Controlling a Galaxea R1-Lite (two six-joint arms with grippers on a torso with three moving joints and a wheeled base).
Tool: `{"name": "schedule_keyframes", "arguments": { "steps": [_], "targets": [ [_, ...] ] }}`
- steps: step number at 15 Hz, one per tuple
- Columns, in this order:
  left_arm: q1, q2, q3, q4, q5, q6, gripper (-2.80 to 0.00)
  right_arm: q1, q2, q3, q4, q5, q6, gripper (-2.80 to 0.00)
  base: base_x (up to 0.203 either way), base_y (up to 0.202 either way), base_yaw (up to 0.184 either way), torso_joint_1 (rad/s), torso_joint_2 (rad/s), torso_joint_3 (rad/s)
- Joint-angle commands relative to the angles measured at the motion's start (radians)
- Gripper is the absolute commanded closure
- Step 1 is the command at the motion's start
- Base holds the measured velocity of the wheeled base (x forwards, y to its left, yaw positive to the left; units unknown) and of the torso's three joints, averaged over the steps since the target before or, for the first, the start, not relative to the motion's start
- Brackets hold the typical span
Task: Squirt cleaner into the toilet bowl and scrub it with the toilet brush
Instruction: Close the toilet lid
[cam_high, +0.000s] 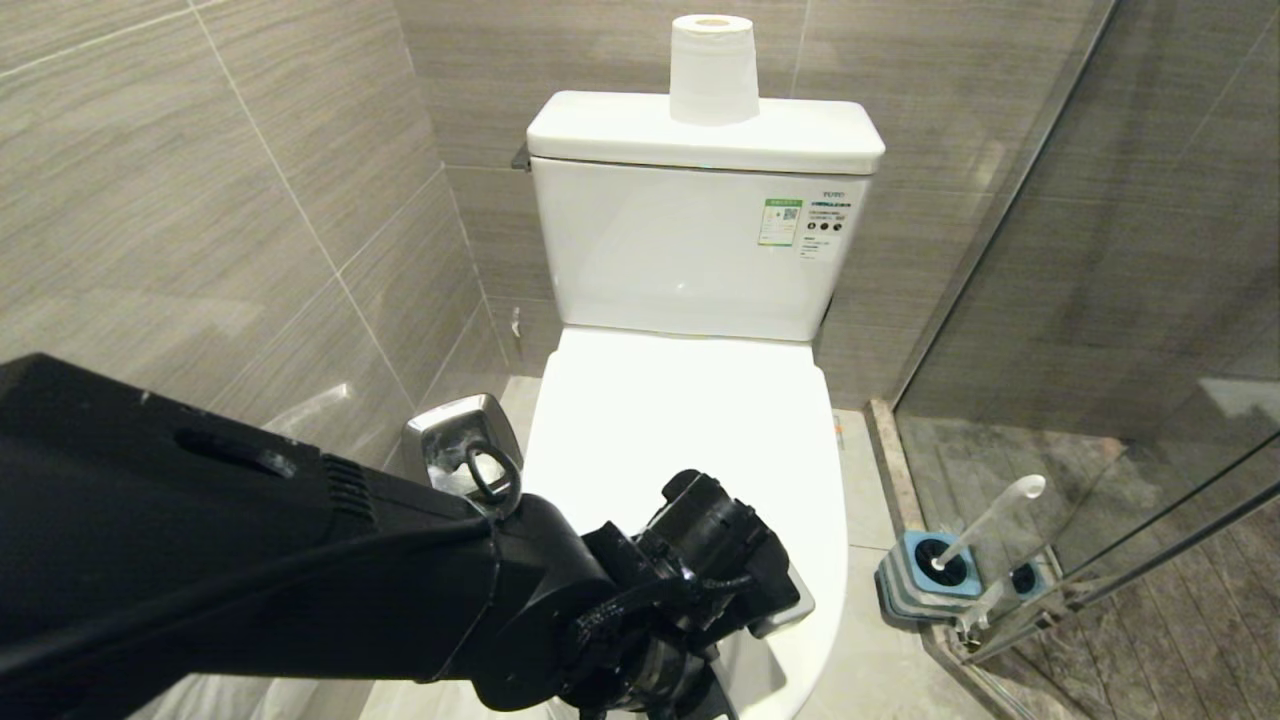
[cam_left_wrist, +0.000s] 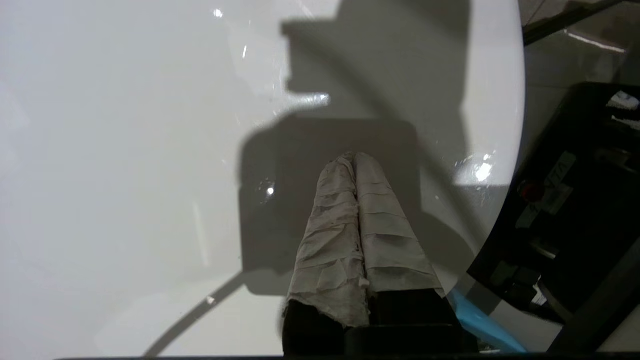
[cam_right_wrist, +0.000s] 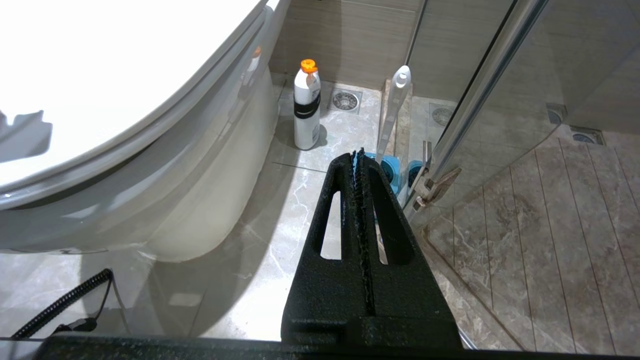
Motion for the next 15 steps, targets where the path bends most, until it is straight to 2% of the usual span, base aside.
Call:
{"name": "schedule_keyframes", "arguments": {
  "steps": [1, 10, 15],
  "targets": [
    [-0.016, 0.034, 0.016, -0.027, 0.010, -0.012, 0.00, 0.001, 0.000, 0.002, 0.000, 0.000, 0.000, 0.00, 0.000, 0.000, 0.000, 0.000, 0.00, 0.000],
    [-0.020, 0.099, 0.093, -0.161, 0.013, -0.018, 0.00, 0.001, 0.000, 0.002, 0.000, 0.000, 0.000, 0.00, 0.000, 0.000, 0.000, 0.000, 0.00, 0.000],
    [-0.023, 0.129, 0.128, -0.244, 0.027, -0.041, 0.00, 0.001, 0.000, 0.002, -0.001, 0.000, 0.000, 0.00, 0.000, 0.000, 0.000, 0.000, 0.00, 0.000]
  ]
}}
